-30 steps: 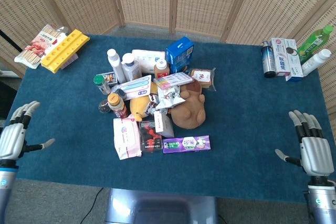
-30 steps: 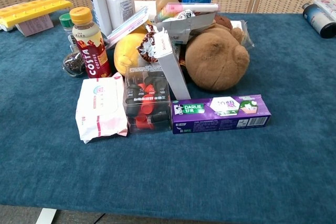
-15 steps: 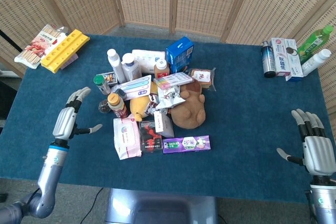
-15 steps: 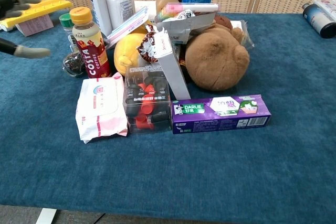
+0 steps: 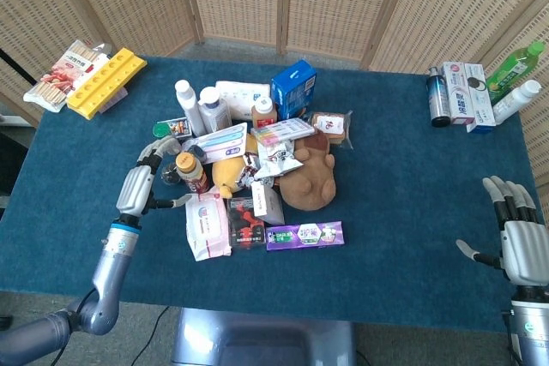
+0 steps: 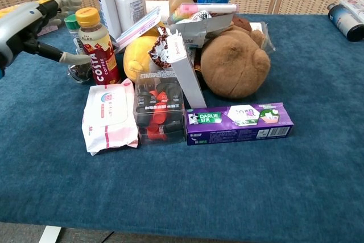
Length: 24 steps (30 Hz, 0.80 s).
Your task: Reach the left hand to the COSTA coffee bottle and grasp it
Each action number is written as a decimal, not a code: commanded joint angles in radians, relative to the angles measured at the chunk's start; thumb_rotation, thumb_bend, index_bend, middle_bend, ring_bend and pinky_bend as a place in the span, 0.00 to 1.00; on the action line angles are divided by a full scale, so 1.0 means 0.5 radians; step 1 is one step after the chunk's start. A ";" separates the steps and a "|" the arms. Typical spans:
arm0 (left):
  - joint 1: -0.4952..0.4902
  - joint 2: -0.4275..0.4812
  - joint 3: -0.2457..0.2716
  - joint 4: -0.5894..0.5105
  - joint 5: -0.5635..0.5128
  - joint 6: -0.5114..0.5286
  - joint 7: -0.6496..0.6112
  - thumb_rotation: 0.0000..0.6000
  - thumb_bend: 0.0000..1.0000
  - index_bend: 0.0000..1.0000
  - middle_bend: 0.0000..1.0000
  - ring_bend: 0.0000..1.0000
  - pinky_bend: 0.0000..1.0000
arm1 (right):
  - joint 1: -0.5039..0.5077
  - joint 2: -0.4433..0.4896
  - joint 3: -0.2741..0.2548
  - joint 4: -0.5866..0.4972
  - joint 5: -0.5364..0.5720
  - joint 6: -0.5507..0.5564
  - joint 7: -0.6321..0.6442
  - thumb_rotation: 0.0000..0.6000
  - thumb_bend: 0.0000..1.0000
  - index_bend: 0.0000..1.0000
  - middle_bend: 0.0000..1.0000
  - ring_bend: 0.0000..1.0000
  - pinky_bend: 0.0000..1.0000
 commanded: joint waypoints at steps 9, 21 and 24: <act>-0.137 -0.225 -0.065 0.254 -0.010 0.005 -0.062 1.00 0.00 0.30 0.12 0.04 0.05 | -0.002 0.014 0.013 0.004 0.018 0.000 0.033 1.00 0.00 0.00 0.00 0.00 0.00; -0.179 -0.387 -0.142 0.430 0.024 0.253 -0.031 1.00 0.01 0.86 0.90 0.62 0.55 | -0.003 0.016 0.012 0.002 0.013 0.001 0.032 1.00 0.00 0.00 0.00 0.00 0.00; -0.164 -0.329 -0.164 0.343 0.041 0.317 -0.016 1.00 0.01 0.86 0.90 0.62 0.55 | -0.002 0.014 0.009 -0.002 0.010 0.001 0.024 1.00 0.00 0.00 0.00 0.00 0.00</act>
